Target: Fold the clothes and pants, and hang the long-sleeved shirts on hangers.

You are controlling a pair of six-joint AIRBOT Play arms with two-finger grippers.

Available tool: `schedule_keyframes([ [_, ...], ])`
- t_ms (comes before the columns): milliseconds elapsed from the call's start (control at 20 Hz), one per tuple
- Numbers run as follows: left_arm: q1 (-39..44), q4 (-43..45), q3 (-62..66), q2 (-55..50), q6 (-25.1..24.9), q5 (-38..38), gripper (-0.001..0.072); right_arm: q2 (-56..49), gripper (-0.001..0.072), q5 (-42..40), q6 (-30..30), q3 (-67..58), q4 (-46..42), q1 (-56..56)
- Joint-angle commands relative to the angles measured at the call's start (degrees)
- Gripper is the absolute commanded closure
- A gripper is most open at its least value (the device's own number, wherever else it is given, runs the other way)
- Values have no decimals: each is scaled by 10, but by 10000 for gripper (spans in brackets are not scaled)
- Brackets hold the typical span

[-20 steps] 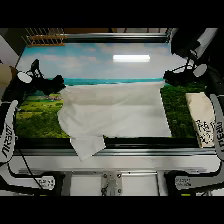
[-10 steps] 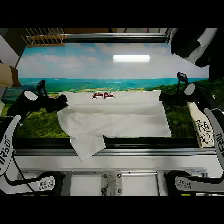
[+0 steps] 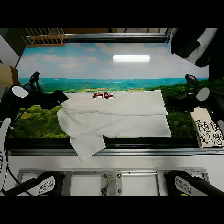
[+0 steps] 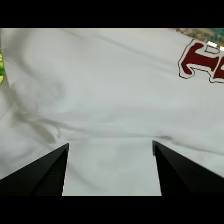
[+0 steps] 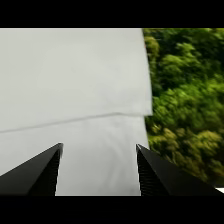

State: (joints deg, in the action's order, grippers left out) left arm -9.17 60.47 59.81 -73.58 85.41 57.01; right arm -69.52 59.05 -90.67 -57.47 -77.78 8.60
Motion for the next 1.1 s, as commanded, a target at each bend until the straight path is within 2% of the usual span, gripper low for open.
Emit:
schedule_keyframes([
  [0,11,23,-29,60,1,54,158,92,201,75,-9,80,-30,72],
  [100,25,29,-83,92,1,53,158,131,201,80,-48,165,-21,132],
  [200,39,28,-135,116,1,46,158,150,201,66,-66,238,33,184],
  [300,53,25,-177,135,3,33,158,152,202,32,-67,295,97,217],
  [500,69,24,-215,160,6,23,158,150,203,-63,-48,355,188,211],
  [1000,69,24,-214,162,6,13,158,108,205,-162,-40,359,196,99],
  [1050,69,24,-214,162,6,13,158,105,273,-164,-37,359,196,97],
])
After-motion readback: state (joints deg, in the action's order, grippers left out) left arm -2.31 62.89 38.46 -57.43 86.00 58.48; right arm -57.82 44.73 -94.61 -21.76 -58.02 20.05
